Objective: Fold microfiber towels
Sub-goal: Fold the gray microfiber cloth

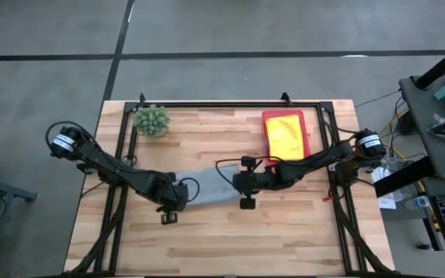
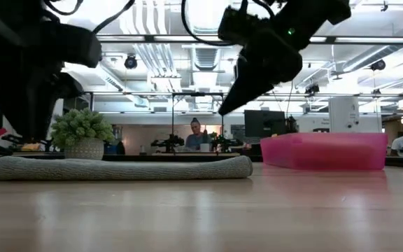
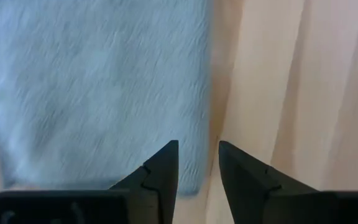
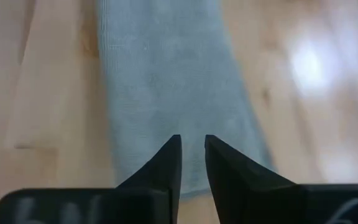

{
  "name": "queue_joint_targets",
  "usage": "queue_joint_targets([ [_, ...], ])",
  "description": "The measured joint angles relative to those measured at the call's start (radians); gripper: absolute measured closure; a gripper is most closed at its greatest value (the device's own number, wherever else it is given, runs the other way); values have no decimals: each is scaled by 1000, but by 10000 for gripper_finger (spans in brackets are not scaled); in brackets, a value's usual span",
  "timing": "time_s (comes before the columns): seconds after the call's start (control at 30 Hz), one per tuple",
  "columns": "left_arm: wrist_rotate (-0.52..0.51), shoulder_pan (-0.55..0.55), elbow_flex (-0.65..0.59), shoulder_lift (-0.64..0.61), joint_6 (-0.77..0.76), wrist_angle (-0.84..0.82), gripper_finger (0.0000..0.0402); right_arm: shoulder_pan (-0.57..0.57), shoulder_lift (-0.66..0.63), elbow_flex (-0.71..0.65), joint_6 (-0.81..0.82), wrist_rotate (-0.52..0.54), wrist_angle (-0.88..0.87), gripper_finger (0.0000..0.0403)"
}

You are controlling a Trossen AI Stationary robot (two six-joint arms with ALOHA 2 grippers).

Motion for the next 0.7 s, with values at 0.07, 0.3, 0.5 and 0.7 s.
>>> queue_joint_targets([
  [0.07, -15, -3, -7, 11, 0, 57, 301, 8, 17, 0, 122, 0, -2, 344],
  [0.3, -114, -12, -10, 43, -26, 64, 301, -8, 29, 0, 500, -30, -104, 320],
  [0.5, -154, -13, -35, 43, -54, 72, 301, -31, 41, 0, 614, -23, -99, 256],
  [0.7, -153, -17, -121, 43, -129, 123, 301, -33, 101, -1, 723, -22, -100, 187],
])
